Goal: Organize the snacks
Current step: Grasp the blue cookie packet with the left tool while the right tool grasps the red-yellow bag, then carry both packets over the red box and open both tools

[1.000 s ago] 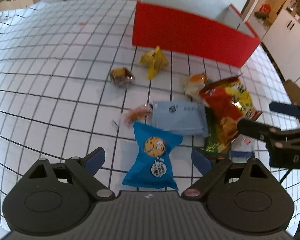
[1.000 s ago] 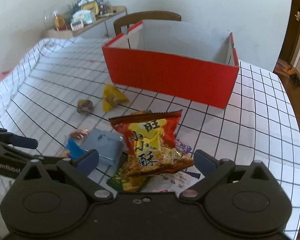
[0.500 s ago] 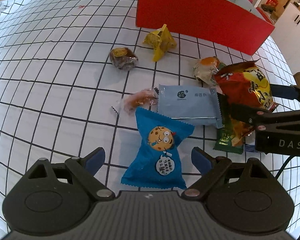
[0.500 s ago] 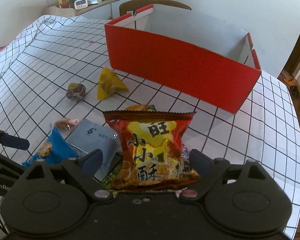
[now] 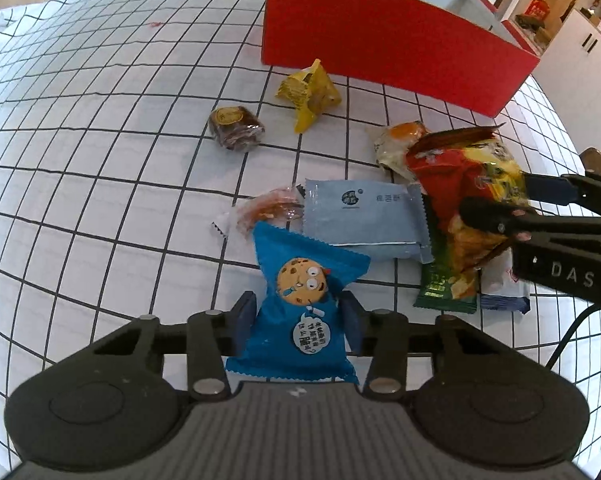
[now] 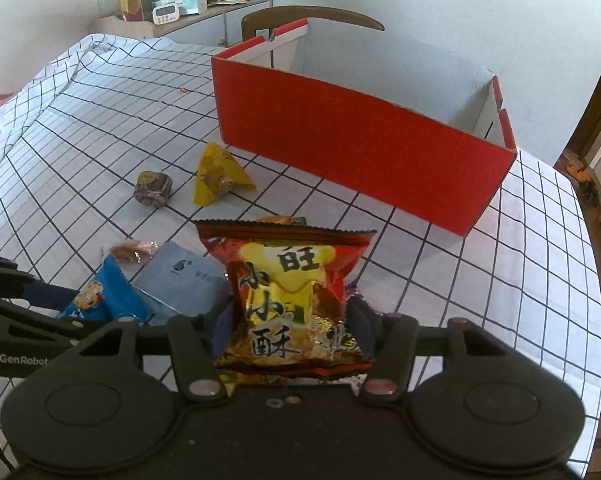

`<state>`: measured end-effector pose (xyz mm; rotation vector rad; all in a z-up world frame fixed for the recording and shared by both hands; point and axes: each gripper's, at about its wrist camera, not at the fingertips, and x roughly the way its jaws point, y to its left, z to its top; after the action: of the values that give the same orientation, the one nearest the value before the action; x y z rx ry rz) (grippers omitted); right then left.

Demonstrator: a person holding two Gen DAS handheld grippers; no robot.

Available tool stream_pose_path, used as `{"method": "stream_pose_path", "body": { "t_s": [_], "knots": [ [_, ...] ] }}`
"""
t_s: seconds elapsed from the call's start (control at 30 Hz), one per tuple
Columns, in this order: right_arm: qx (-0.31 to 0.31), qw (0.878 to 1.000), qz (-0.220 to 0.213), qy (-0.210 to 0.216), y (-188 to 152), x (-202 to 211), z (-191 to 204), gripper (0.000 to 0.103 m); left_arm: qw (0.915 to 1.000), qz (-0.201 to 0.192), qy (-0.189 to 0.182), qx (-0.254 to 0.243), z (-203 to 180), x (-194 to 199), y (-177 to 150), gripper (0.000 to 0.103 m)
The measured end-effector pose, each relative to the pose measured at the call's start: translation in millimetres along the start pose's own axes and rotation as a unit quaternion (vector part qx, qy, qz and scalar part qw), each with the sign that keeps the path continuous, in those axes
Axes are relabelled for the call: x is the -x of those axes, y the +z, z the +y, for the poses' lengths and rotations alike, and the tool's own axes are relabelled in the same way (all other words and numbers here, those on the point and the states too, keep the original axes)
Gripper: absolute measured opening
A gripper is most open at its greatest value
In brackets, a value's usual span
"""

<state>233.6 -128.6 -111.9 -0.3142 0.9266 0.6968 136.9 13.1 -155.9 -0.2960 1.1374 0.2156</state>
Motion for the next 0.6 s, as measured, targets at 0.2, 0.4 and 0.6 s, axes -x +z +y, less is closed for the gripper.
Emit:
{"method": "stream_pose_path", "body": {
  "t_s": [0.2,0.4,0.6],
  "knots": [
    [-0.012,1.0,-0.004,0.011,-1,6,-2,0.051,0.9999,-0.007,-0.004,0.008,1,6,1,0.039],
    [-0.045,0.999,-0.016,0.022,-1,17,-8,0.05,0.9996,-0.022,-0.011,0.016,-1,23,7,0.039],
    [-0.062,0.997,-0.037,0.035,6,39,-12,0.048,0.999,-0.042,-0.01,0.012,-5,48,21,0.039]
  ]
}}
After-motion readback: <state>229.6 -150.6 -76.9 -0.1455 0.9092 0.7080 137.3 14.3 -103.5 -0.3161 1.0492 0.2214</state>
